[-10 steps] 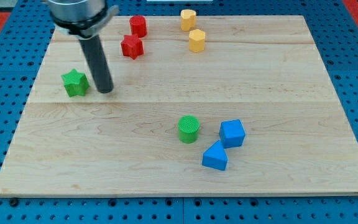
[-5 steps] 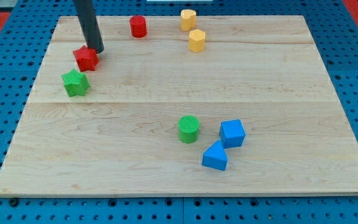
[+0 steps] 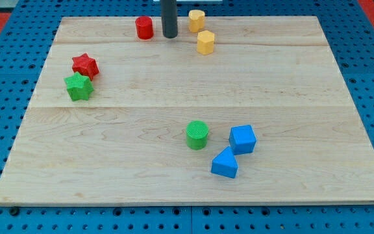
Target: Push the red blocks into green star
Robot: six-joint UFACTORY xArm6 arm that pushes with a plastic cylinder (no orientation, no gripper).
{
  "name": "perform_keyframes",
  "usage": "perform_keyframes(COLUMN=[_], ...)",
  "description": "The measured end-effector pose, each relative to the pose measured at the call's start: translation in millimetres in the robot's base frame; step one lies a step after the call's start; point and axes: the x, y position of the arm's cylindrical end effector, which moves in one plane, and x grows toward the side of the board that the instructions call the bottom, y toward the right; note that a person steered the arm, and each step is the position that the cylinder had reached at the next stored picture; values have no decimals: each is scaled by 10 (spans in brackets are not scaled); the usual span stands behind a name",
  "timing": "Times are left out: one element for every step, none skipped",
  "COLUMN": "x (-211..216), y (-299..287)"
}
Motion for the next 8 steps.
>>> perform_keyframes(x=[-331,75,141,236,278,524,706,986], y=[-360,-910,-1074,-1108,-1163,-1501,-1464,-1274])
